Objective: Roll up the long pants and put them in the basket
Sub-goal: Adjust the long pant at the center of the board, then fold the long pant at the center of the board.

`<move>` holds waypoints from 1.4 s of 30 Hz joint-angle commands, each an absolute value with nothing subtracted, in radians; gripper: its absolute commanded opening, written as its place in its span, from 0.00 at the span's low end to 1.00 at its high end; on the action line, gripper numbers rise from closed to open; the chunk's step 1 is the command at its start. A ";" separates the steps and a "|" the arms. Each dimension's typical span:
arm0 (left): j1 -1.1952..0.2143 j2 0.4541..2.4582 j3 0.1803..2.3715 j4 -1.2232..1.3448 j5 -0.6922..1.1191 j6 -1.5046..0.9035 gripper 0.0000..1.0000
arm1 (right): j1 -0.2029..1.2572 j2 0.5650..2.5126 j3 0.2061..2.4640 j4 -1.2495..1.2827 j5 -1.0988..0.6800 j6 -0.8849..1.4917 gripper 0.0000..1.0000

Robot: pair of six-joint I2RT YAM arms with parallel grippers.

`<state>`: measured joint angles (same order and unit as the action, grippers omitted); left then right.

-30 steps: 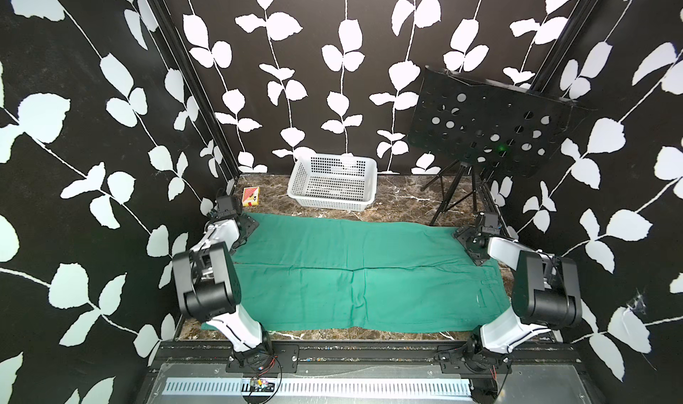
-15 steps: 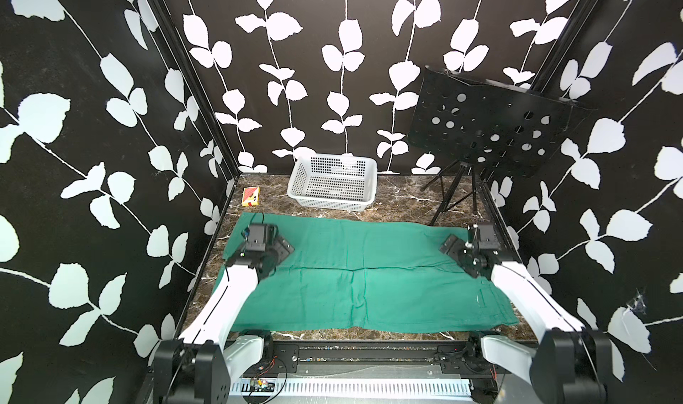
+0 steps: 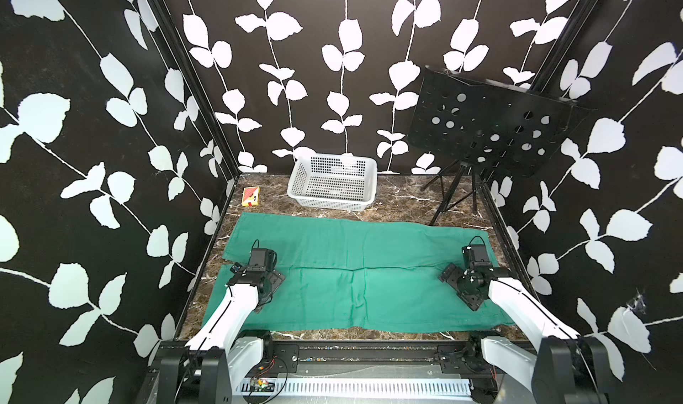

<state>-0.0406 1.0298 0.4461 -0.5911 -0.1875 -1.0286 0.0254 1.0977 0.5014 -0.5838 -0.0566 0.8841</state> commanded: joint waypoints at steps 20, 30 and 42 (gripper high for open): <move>0.110 0.895 0.584 -0.839 -0.306 -1.015 0.85 | -0.055 0.939 0.573 -0.674 -0.097 0.720 0.99; 0.653 0.891 0.518 -0.855 0.006 -0.918 0.65 | 0.016 0.991 0.630 -0.688 -0.107 0.685 0.99; 0.726 0.887 0.489 -0.929 -0.020 -0.948 0.61 | 0.016 0.975 0.629 -0.702 -0.118 0.701 0.99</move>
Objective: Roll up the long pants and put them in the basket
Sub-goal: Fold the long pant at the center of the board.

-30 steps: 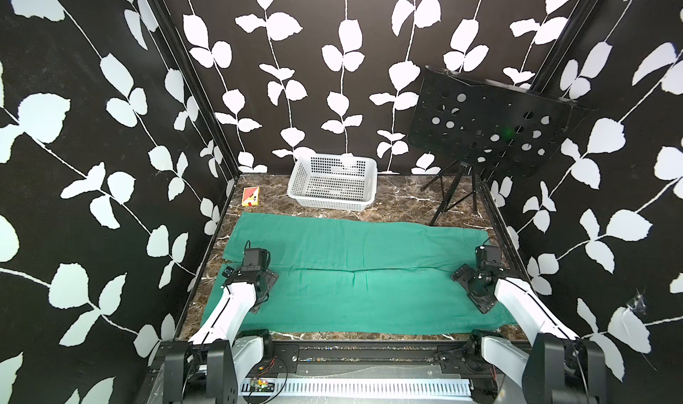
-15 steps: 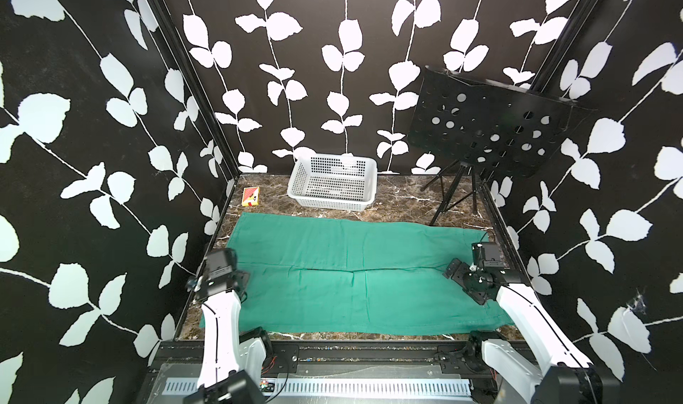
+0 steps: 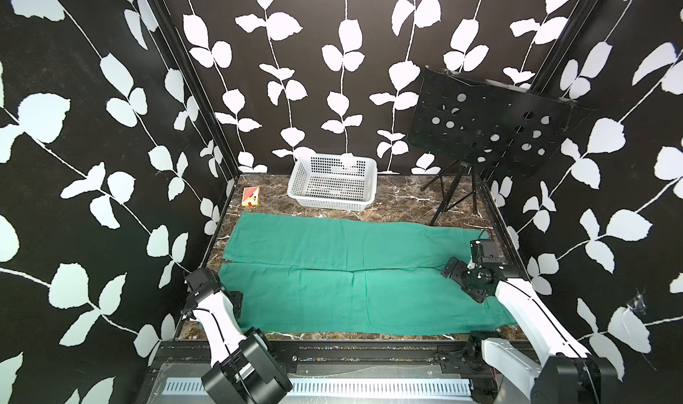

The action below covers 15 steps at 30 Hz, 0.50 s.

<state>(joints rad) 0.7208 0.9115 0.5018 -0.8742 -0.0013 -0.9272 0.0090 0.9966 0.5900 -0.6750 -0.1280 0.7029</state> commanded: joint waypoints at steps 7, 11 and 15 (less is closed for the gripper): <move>0.732 0.931 0.406 -0.813 0.001 -0.978 0.54 | 0.015 0.956 0.632 -0.717 -0.108 0.713 0.99; 0.733 0.958 0.377 -0.744 0.034 -0.980 0.47 | 0.016 0.959 0.645 -0.730 -0.108 0.713 0.99; 0.733 0.949 0.379 -0.746 0.053 -0.957 0.28 | 0.016 0.963 0.673 -0.757 -0.066 0.703 0.99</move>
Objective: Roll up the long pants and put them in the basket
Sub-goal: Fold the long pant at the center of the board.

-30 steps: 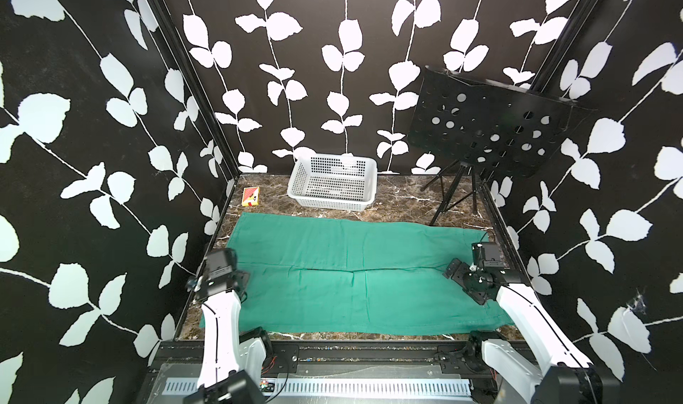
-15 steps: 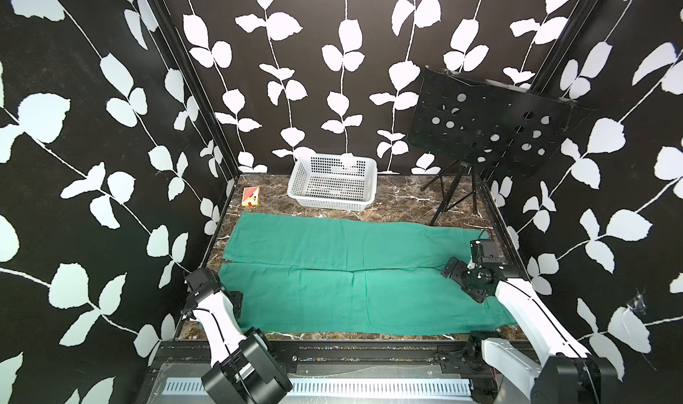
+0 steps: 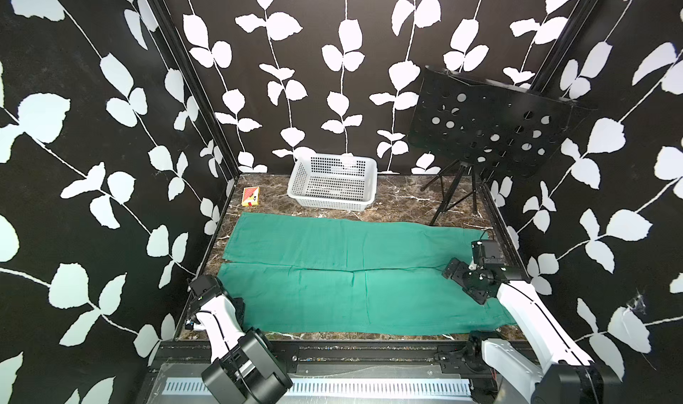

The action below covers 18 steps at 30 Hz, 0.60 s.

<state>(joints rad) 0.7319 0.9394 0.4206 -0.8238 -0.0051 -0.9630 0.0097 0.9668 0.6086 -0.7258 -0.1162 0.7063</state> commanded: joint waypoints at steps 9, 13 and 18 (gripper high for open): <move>0.733 0.921 0.415 -0.782 0.058 -0.903 0.00 | -0.001 0.952 0.732 -0.861 0.068 0.697 1.00; 0.732 0.916 0.456 -0.806 0.043 -0.880 0.00 | -0.044 0.943 0.691 -0.901 0.104 0.761 1.00; 0.733 0.927 0.480 -0.828 0.041 -0.876 0.00 | -0.177 0.940 0.640 -0.958 0.089 0.802 1.00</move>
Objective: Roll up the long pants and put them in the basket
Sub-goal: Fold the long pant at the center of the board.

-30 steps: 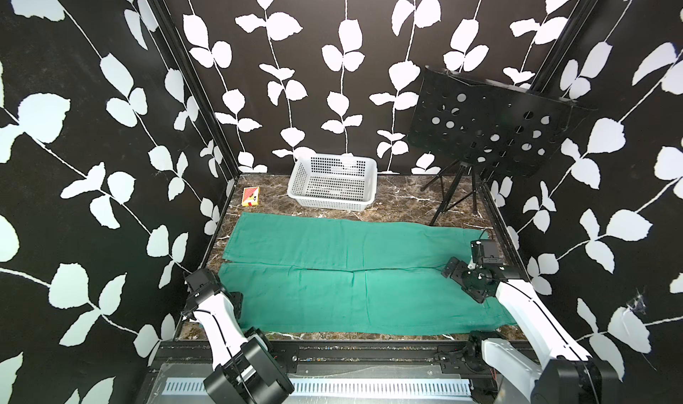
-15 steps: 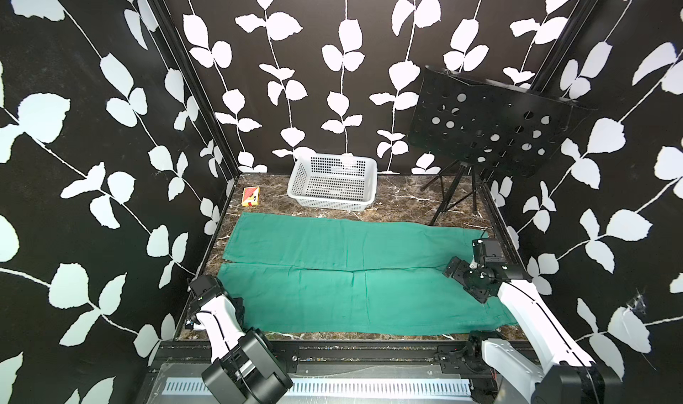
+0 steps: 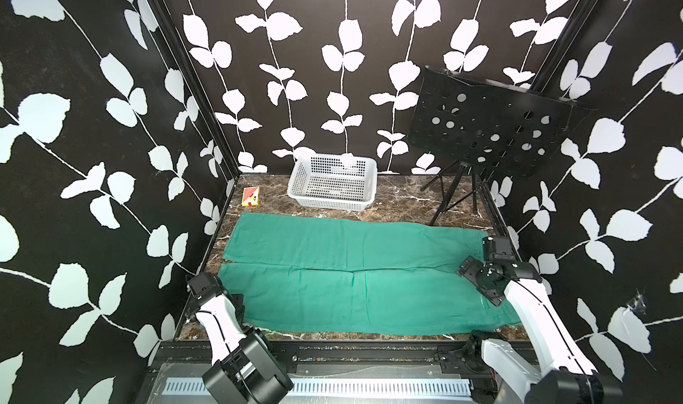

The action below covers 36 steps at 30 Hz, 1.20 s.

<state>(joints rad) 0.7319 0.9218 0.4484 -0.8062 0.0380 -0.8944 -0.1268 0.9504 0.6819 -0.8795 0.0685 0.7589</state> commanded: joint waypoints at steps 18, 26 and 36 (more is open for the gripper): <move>0.733 0.902 0.454 -0.830 0.005 -0.912 0.00 | -0.502 0.905 0.465 -0.967 -0.050 0.994 0.90; 0.733 0.893 0.436 -0.823 -0.002 -0.932 0.00 | -0.487 0.881 0.391 -0.898 -0.101 1.106 0.84; 0.733 0.896 0.432 -0.820 -0.008 -0.960 0.00 | -0.377 0.919 0.368 -0.857 -0.009 1.253 0.54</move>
<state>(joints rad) 0.7319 0.9009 0.4366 -0.8131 0.0113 -0.9497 -0.3855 0.8993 0.4068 -0.8974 -0.0296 1.1870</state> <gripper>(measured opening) 0.048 0.587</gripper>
